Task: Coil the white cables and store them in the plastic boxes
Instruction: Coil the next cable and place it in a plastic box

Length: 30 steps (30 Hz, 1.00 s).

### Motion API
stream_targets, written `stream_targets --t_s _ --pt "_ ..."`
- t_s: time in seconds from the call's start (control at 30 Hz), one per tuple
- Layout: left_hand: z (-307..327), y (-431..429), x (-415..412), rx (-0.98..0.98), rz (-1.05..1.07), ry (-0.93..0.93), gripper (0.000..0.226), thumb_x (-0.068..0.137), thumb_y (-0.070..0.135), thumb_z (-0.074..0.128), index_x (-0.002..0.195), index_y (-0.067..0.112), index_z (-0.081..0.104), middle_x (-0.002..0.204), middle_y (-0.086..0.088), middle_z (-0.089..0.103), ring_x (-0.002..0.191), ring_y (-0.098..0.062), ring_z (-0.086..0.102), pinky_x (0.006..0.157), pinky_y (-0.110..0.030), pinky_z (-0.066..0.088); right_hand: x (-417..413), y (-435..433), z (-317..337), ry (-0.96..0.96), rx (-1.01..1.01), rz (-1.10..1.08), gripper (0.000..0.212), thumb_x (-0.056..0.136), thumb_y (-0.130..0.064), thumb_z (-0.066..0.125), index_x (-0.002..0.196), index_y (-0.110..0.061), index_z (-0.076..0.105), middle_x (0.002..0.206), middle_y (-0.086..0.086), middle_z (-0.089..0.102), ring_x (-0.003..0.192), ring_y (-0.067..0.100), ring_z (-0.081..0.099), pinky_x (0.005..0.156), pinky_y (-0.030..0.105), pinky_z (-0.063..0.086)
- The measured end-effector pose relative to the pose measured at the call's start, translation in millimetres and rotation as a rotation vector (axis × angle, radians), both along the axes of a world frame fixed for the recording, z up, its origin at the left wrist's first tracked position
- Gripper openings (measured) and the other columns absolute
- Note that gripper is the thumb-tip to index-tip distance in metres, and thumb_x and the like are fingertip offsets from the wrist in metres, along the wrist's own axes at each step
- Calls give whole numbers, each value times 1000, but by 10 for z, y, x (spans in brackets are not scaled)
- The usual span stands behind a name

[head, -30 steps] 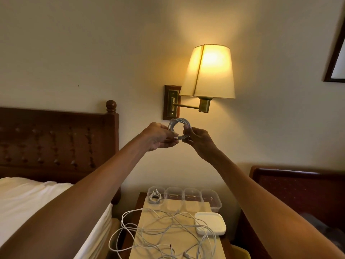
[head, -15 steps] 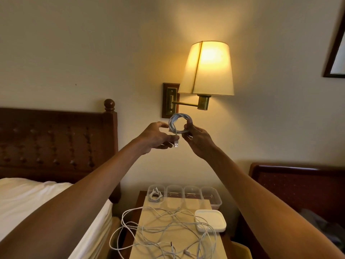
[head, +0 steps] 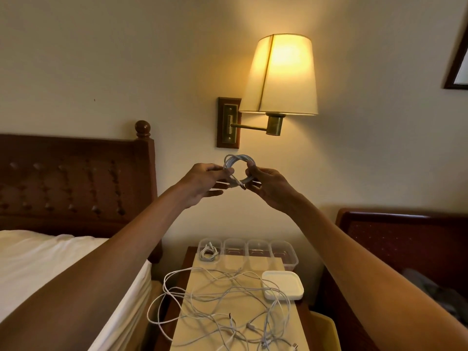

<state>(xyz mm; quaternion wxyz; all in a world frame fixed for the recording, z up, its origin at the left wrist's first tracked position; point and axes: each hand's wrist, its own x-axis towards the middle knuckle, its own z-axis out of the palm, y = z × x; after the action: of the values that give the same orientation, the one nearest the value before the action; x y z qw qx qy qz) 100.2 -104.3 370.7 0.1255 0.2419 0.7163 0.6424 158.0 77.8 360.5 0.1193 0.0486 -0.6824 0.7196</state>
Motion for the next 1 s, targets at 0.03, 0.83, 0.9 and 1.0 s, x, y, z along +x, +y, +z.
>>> stream_targets --t_s 0.03,0.83,0.9,1.0 --pt "-21 11 2 11 3 -8 25 92 28 67 107 8 66 104 -11 75 103 -27 70 86 -37 53 9 17 -17 -9 3 7 31 100 -27 46 85 -3 58 84 10 50 82 23 52 87 33 50" --pt "-498 330 -273 255 234 -137 22 90 16 71 102 -2 69 103 -21 70 90 -29 72 71 -28 60 -282 88 -474 -35 -163 -35 30 91 2 59 120 8 59 101 18 66 91 26 65 86 30 57" --pt "-568 309 -332 196 229 -118 24 89 20 72 103 0 70 104 -19 69 89 -28 71 71 -27 60 -349 113 -537 -42 -165 -66 27 93 4 55 120 3 60 97 15 65 88 23 63 85 28 55" --pt "-703 265 -436 110 229 -60 27 89 25 72 106 4 69 104 -16 70 91 -27 71 76 -30 60 -470 175 -662 -69 -149 -102 27 95 5 49 119 0 62 95 14 63 90 25 57 85 27 52"
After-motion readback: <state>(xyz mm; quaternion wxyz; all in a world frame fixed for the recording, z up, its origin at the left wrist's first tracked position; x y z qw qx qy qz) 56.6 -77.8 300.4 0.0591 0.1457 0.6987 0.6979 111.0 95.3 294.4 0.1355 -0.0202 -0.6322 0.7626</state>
